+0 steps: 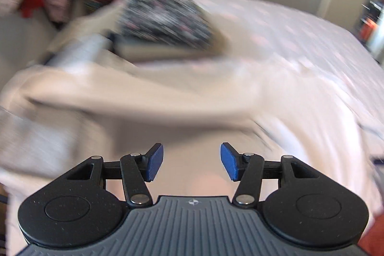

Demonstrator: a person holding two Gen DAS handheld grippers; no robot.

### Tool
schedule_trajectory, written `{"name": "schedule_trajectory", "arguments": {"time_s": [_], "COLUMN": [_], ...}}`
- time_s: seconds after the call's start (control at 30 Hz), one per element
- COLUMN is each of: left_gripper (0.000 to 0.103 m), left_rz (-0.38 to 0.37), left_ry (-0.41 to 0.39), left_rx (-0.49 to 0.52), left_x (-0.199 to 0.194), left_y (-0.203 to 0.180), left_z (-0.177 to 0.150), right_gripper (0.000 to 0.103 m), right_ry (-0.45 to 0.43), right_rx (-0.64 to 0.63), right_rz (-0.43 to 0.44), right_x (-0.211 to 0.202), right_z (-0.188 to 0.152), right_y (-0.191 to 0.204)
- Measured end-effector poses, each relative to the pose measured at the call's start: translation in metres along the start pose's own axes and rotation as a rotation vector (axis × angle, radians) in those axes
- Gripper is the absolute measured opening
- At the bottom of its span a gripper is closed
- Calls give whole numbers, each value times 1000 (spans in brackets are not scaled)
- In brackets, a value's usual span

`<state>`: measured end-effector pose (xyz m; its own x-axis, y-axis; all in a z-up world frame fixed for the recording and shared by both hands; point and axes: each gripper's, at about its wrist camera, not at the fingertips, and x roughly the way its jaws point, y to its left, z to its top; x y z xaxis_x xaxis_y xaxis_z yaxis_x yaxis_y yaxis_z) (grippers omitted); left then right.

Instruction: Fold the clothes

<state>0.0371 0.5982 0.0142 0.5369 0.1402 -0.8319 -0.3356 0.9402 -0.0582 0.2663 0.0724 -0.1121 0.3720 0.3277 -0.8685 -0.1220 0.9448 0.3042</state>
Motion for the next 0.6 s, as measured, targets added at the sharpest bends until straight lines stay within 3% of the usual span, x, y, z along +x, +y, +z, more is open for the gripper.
{"name": "schedule_trajectory", "arguments": {"time_s": [0.17,0.43,0.6], "left_gripper": [51,51,51], "left_rz": [-49,-102,-99], "left_ry": [140,239,263], "left_rx": [132,110,90], "left_x": [30,48,55], "left_y": [-57,-107,-115], "left_z": [-37,-66,-79], "right_gripper": [52,47,44], "right_ry": [79,253,341], "right_rx": [-112,-215,-344], "right_rz": [10,14,-13], "right_x": [-14,-28,-17], "right_z": [-11,-35,-48], "right_y": [5,2,17]}}
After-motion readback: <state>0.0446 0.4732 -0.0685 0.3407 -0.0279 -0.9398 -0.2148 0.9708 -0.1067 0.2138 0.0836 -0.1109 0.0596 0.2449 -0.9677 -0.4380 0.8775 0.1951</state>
